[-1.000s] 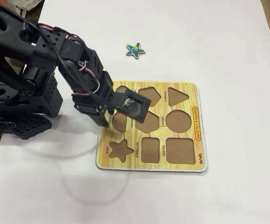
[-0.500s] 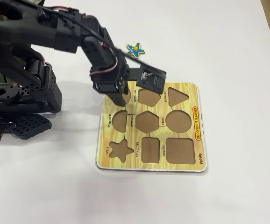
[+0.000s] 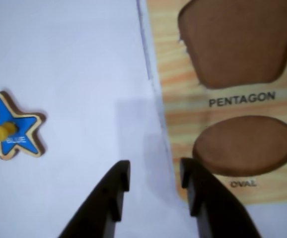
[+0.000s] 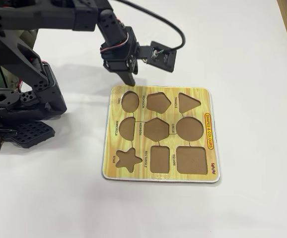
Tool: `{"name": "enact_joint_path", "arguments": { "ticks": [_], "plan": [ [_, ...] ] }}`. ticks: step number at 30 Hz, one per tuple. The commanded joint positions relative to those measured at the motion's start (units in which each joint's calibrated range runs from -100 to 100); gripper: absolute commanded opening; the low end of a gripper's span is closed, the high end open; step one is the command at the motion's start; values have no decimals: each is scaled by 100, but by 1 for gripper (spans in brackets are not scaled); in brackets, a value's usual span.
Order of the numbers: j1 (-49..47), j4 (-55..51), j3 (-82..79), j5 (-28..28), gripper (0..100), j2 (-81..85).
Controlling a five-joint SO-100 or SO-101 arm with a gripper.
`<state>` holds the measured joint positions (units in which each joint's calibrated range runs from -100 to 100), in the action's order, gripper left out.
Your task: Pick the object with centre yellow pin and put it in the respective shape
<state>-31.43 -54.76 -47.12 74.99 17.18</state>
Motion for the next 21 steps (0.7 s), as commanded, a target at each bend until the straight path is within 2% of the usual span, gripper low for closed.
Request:
{"name": "enact_joint_path", "arguments": {
  "ticks": [1, 21],
  "plan": [
    [-382, 82, 665, 69, 13, -170],
    [-1124, 82, 2230, 69, 13, -1417]
  ]
}}
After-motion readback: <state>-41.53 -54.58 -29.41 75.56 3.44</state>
